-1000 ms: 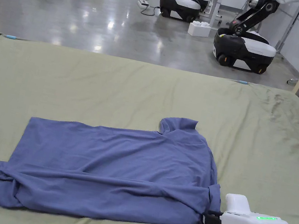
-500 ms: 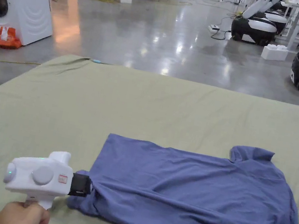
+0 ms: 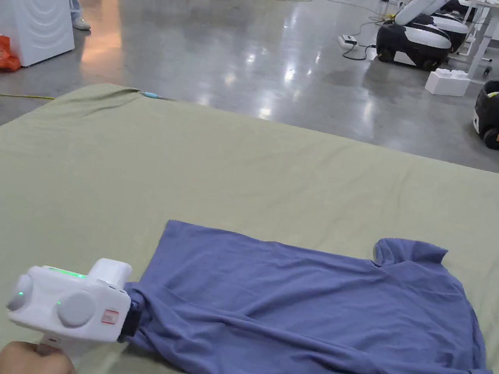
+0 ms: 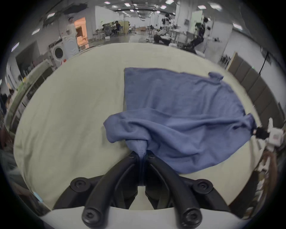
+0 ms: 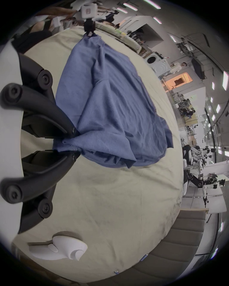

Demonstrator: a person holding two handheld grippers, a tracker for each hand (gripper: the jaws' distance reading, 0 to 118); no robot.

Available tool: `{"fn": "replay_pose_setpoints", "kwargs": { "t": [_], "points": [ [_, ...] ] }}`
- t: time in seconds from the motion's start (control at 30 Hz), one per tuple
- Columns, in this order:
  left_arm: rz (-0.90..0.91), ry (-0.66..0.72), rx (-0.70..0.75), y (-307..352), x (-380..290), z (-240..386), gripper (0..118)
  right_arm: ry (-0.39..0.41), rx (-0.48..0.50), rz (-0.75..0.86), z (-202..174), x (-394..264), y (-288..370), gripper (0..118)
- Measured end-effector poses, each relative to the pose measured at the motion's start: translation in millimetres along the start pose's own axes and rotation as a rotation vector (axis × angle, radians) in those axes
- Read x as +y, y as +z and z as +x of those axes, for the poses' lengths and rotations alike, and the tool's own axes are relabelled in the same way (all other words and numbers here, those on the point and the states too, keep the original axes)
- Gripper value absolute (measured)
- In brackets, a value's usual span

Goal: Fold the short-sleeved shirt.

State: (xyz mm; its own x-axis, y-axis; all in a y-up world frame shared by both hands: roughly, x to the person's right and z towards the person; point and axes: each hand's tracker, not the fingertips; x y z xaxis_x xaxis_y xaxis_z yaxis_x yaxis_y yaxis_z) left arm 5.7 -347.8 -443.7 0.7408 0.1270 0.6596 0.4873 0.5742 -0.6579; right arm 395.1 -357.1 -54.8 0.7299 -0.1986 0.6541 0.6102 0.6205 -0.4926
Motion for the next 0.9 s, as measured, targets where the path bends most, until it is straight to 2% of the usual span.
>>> {"fn": "replay_pose_setpoints", "kwargs": {
  "t": [0.07,0.2,0.4,0.53,0.6,0.63,0.67,0.7,0.73,0.77,0.8,0.83,0.9],
  "points": [
    [0.04,0.044,-0.061,18.2,2.8,-4.7,6,-0.04,0.044,0.03,2.5,4.1,17.2,15],
    [0.089,0.092,-0.159,63.4,0.0,-14.4,6,-0.022,0.064,0.06,2.7,8.7,59.9,15],
    [0.109,0.139,-0.202,124.8,-35.9,-34.6,6,-0.032,0.101,0.065,7.6,-13.3,118.9,15],
    [0.018,0.119,-0.135,104.4,-78.5,-49.9,6,-0.025,0.057,-0.048,17.7,-57.6,101.0,15],
    [-0.058,0.168,-0.161,82.4,-102.6,-54.7,6,-0.066,0.049,-0.122,19.6,-81.8,80.8,15],
    [-0.092,0.204,-0.174,72.4,-112.0,-56.6,8,-0.085,0.038,-0.144,21.4,-91.1,72.4,19],
    [-0.106,0.24,-0.178,66.3,-119.7,-58.5,16,-0.087,0.006,-0.172,23.1,-98.9,65.0,33],
    [-0.106,0.261,-0.189,64.5,-124.5,-60.2,43,-0.084,-0.037,-0.181,22.5,-102.4,64.9,48],
    [-0.092,0.284,-0.181,69.0,-126.3,-63.0,66,-0.071,-0.051,-0.158,25.9,-105.3,68.3,55],
    [-0.05,0.31,-0.201,78.0,-125.9,-67.0,86,-0.065,-0.039,-0.123,26.0,-105.5,79.7,58],
    [-0.011,0.348,-0.237,90.4,-125.8,-70.7,90,-0.065,-0.059,-0.077,25.3,-103.8,93.2,59],
    [0.05,0.383,-0.257,105.0,-126.5,-73.6,90,-0.054,-0.083,-0.03,22.4,-101.5,108.8,59],
    [0.223,0.436,-0.278,145.8,-126.8,-77.7,90,0.031,-0.108,0.136,4.7,-93.4,151.4,59]
  ]
}}
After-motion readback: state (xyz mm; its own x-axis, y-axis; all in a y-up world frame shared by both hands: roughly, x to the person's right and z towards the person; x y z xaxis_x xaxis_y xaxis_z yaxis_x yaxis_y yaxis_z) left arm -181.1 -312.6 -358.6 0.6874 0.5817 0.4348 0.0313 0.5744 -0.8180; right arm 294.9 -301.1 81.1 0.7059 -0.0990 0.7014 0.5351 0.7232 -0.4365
